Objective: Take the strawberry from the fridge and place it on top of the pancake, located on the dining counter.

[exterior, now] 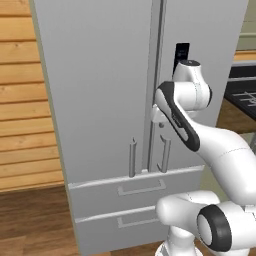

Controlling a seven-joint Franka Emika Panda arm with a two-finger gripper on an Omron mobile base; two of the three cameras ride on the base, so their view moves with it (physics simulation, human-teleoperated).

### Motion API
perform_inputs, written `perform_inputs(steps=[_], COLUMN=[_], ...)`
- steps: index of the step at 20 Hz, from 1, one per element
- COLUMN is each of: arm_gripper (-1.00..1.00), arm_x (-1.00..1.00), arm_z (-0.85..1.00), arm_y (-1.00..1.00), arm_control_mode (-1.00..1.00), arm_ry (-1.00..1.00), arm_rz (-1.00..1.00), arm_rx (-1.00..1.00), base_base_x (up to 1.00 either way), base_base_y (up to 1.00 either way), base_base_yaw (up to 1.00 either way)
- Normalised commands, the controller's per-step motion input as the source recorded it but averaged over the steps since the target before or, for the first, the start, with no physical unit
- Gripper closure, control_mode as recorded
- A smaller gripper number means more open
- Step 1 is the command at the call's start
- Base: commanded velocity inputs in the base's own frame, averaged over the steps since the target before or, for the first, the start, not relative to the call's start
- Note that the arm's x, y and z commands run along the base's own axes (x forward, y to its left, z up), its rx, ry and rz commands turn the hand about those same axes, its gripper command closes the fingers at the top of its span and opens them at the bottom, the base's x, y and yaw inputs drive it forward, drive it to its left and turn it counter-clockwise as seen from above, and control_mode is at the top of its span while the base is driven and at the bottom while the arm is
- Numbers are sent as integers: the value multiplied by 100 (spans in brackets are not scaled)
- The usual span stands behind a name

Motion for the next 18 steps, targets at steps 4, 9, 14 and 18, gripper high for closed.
perform_inputs(steps=[4,9,14,18], arm_gripper=[-100,-100,-100,-100], arm_x=[0,0,3,23], arm_z=[0,0,-4,-44], arm_y=[0,0,0,-19], arm_control_mode=[100,100,-100,-100], arm_ry=[0,0,-1,-6], arm_rz=[0,0,0,0], arm_rx=[0,0,0,1], base_base_x=[-79,-55,0,0], base_base_y=[0,0,0,0], base_base_yaw=[-4,-6,0,0])
